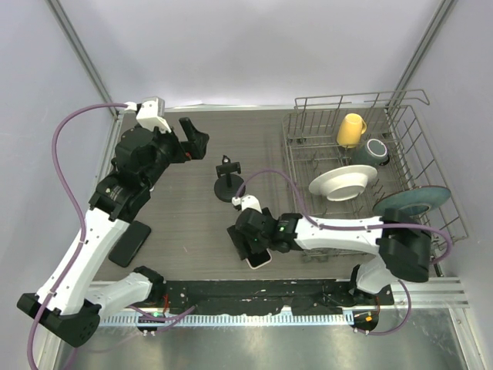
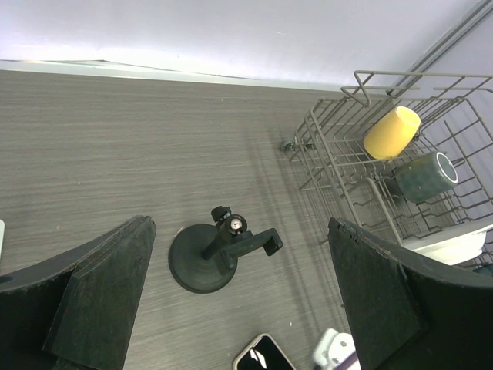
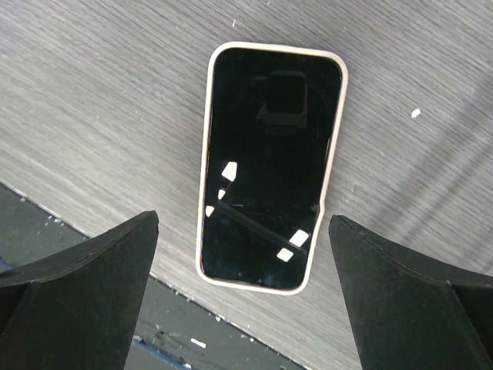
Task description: Place the phone on the phone stand
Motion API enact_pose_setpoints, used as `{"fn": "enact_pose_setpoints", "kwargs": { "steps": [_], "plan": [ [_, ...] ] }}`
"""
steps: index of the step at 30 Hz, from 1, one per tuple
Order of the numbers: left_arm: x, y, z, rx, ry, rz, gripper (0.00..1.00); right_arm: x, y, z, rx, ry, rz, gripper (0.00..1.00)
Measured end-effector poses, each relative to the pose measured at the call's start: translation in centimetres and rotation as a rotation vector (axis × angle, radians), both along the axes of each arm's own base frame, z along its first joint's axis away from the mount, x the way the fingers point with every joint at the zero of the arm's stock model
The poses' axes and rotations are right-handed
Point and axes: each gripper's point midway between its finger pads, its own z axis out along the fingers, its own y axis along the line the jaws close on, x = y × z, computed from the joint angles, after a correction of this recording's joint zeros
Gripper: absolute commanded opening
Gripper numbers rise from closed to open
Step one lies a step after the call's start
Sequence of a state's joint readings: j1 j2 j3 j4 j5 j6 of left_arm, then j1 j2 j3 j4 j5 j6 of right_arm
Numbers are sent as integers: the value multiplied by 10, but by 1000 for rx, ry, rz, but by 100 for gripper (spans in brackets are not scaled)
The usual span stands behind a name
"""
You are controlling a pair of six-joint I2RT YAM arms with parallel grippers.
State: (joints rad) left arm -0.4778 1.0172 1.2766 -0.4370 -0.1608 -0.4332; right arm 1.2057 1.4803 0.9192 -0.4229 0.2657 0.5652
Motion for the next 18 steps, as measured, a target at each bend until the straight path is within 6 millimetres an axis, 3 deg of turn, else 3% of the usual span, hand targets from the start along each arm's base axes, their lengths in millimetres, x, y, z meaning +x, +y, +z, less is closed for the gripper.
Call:
{"fn": "enact_pose_setpoints", "kwargs": {
  "steps": [7,18],
  "plan": [
    [2,-2,-4,5,10,-1,100,4,5,-27,-97,26,19,98],
    [5,-4,-8,9,22,-8,100,3,2,-44,-165,47,21,98]
  ]
}}
